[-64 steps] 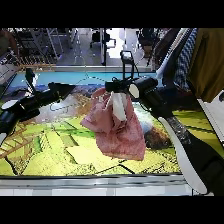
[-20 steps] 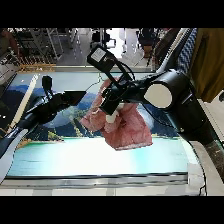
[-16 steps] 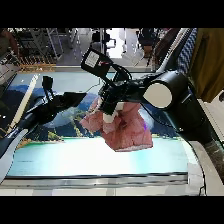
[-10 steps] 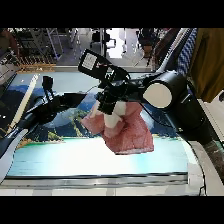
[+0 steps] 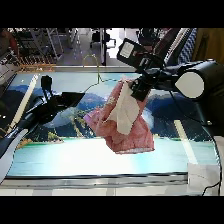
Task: Fold the clothes and pants, and hang the long-sleeved shirts on hangers.
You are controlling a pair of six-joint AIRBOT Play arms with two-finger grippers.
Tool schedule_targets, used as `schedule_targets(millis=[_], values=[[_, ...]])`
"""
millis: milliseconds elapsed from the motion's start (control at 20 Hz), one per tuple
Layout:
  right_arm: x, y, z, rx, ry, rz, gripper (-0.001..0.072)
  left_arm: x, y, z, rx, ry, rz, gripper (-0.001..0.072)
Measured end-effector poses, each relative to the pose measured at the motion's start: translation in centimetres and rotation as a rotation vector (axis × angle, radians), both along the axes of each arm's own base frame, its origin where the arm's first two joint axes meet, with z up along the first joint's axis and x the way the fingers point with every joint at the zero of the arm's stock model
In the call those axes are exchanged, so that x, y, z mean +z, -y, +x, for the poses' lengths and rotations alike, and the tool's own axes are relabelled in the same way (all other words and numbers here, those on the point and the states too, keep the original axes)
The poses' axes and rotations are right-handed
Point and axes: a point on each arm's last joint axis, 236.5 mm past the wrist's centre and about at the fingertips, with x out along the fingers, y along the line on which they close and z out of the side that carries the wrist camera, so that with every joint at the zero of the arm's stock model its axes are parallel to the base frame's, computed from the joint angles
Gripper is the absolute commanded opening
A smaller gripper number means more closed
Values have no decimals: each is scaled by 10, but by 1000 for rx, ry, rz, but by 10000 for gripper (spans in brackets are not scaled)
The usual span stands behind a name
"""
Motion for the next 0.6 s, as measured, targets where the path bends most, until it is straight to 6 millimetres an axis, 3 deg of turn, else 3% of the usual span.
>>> schedule_targets(millis=[200, 400, 450, 550, 600], values=[[-20, 28, 17, -21, -4, -80, 497, 0, 0, 0, -1, 1, -1, 17], [-49, 21, 32, 51, -27, -128, 440, 0, 0, 0, -2, 1, -2, 17], [-55, 15, 37, 70, -25, -127, 400, 0, 0, 0, -2, 1, -2, 17], [-62, 3, 48, 101, -11, -106, 237, 1, 0, -2, -8, 3, -5, 18], [-63, -5, 52, 116, -2, -86, 215, 1, 0, -2, -11, 0, -6, 17]])
